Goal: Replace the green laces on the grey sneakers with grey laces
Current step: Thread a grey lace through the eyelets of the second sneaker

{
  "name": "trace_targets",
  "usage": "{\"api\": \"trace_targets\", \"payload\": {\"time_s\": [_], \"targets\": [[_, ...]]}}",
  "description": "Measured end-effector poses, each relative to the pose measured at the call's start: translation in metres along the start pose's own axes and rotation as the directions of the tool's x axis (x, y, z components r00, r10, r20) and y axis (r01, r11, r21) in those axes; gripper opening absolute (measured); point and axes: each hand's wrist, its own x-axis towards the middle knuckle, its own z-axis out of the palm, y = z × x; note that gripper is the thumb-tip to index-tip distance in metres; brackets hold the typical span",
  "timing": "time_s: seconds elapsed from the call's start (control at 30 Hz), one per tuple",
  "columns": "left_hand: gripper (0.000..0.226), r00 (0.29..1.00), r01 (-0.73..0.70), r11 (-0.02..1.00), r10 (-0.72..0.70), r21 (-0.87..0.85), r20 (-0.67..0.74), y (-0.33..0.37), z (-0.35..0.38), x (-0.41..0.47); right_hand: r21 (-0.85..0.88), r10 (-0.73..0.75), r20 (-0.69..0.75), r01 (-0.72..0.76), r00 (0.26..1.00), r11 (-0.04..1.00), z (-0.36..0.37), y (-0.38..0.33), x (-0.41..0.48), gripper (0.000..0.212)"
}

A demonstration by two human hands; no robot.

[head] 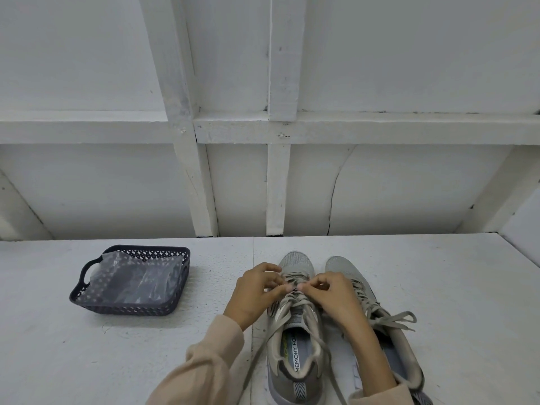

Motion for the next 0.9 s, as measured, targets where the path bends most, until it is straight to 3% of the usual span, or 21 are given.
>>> {"api": "trace_targets", "payload": {"time_s": [0.33, 0.6, 0.73, 0.9], "targets": [[0.015, 1.0, 0.022, 0.996, -0.022, 0.091, 0.002, 0.006, 0.003, 0.0, -0.056, -0.022, 0.064, 0.025, 0.998, 0.998, 0.001, 0.003, 0.005, 0.017], [0.016, 0.998, 0.063, 0.998, -0.063, -0.01, 0.01, -0.001, 0.001, -0.007, 0.175, 0.087, 0.006, -0.087, 0.996, 0.981, 0.006, 0.009, 0.007, 0.021], [0.022, 0.998, 0.061, 0.998, -0.062, -0.014, -0.02, 0.004, 0.003, -0.002, 0.118, 0.033, 0.018, -0.034, 0.999, 0.992, 0.004, 0.001, 0.001, 0.027], [0.015, 0.999, 0.048, 0.999, -0.048, 0.006, -0.026, 0.009, 0.005, 0.0, 0.111, -0.022, 0.035, 0.018, 0.999, 0.994, 0.002, 0.005, 0.002, 0.016]]}}
